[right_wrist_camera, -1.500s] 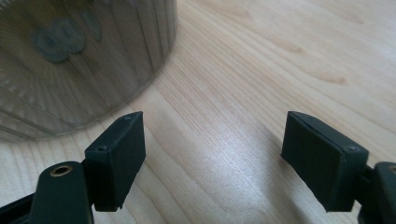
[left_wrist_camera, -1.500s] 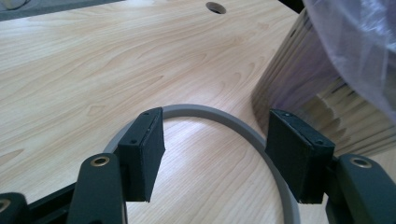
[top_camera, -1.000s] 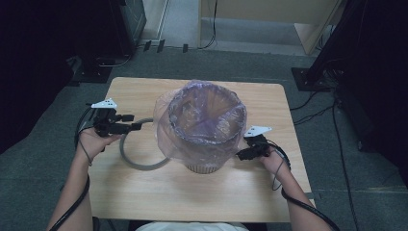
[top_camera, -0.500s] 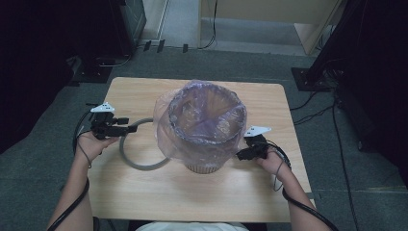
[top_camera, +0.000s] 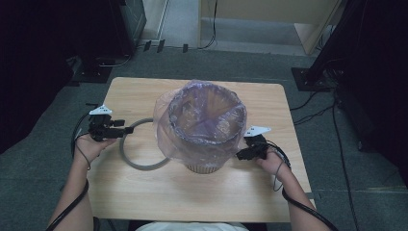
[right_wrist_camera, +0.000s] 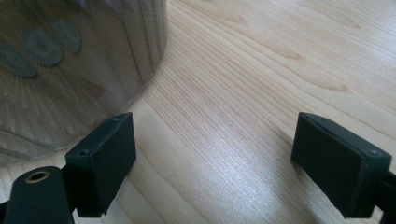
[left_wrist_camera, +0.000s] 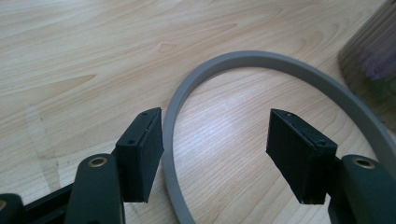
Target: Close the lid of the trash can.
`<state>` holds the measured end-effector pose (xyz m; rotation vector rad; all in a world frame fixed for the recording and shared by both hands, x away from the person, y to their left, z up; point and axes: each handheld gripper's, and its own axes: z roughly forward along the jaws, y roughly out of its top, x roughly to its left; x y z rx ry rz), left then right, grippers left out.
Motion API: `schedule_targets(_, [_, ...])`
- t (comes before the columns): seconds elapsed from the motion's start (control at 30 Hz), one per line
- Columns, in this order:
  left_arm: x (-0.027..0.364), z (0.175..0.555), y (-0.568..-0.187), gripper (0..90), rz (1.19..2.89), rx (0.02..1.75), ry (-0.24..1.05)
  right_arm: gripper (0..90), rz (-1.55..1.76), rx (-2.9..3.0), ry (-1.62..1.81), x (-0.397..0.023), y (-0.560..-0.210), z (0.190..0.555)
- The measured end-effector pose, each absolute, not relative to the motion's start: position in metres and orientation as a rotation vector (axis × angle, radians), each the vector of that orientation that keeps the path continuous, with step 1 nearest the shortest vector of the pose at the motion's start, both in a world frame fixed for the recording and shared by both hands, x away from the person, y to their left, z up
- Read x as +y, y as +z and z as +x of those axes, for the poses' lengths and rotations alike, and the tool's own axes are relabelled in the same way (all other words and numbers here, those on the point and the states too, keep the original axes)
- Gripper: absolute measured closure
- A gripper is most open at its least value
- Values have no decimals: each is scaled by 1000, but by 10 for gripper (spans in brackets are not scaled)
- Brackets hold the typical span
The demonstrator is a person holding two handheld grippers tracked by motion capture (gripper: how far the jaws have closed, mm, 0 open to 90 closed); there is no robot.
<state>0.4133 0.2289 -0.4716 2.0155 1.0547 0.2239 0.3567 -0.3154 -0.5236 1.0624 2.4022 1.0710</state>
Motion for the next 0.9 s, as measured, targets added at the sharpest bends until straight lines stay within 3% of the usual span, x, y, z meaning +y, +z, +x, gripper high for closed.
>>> schedule_targets(0.9, [235,415,-490,356,2092,1158,241,134,1079,2390,1065,-314,-524,356])
